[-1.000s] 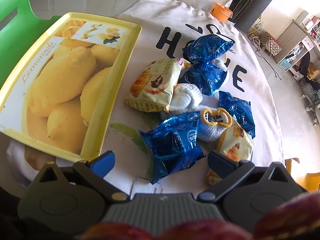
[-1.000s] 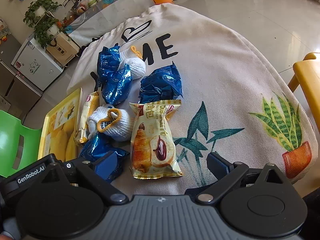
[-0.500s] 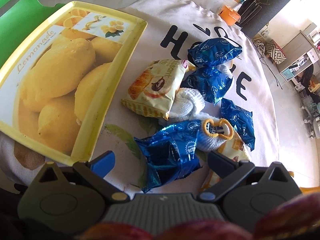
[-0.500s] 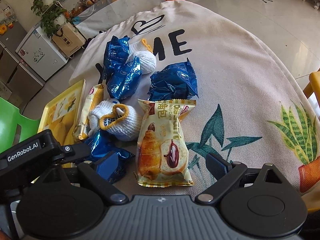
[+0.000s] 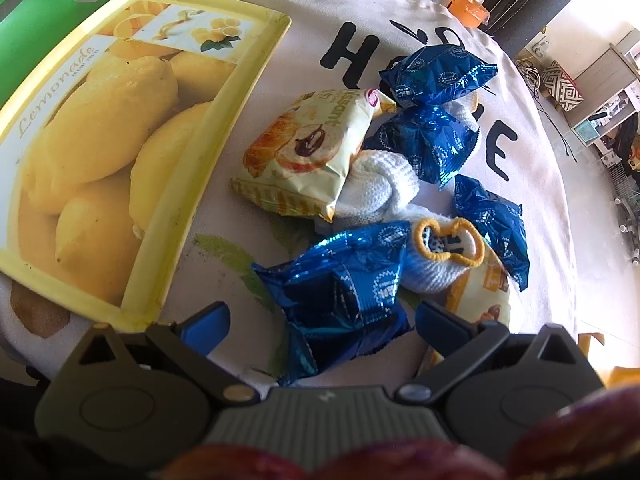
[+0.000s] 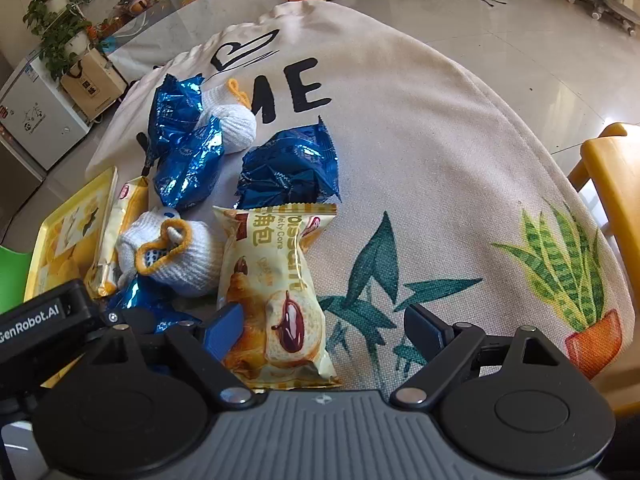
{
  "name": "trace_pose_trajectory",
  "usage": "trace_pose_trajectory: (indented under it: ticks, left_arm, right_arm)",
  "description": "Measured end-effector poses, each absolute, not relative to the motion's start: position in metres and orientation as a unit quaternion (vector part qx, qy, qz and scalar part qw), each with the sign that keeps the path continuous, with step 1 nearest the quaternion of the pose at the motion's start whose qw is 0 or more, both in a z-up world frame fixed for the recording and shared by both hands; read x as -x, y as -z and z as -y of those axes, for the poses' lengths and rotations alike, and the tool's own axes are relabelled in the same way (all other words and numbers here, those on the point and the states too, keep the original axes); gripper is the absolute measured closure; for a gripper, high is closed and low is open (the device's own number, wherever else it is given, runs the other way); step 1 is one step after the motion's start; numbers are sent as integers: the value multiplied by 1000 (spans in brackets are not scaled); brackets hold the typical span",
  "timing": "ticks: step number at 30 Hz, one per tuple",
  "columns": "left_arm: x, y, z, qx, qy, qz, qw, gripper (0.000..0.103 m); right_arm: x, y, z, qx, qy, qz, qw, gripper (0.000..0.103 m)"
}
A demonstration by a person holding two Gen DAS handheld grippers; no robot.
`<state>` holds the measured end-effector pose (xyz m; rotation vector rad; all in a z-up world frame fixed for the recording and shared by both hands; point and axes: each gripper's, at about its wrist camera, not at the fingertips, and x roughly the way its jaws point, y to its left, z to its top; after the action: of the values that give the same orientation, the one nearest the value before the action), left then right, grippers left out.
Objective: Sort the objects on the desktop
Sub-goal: 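Close the right tool on the yellow bread packet while the left tool lowers toward a blue foil packet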
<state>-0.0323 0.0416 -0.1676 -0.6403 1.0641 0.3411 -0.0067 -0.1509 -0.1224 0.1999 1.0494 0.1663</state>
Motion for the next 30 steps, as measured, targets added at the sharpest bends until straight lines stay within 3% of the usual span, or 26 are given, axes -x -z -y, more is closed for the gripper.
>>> trace_pose_trajectory:
  ticks: [21, 24, 27, 30]
  left_arm:
    - [29, 182, -52, 318, -187, -499, 784, 0]
    - [28, 182, -51, 313, -186, -499, 786, 0]
    - [27, 182, -49, 307, -188, -499, 788, 0]
    - [28, 181, -48, 305, -189, -500, 788, 0]
  right_arm:
    - [3, 136, 121, -73, -132, -508, 848, 15]
    - [4, 136, 117, -56, -128, -500, 855, 20]
    - [3, 134, 123, -55, -106, -504, 855, 34]
    - [2, 134, 137, -74, -72, -509, 855, 34]
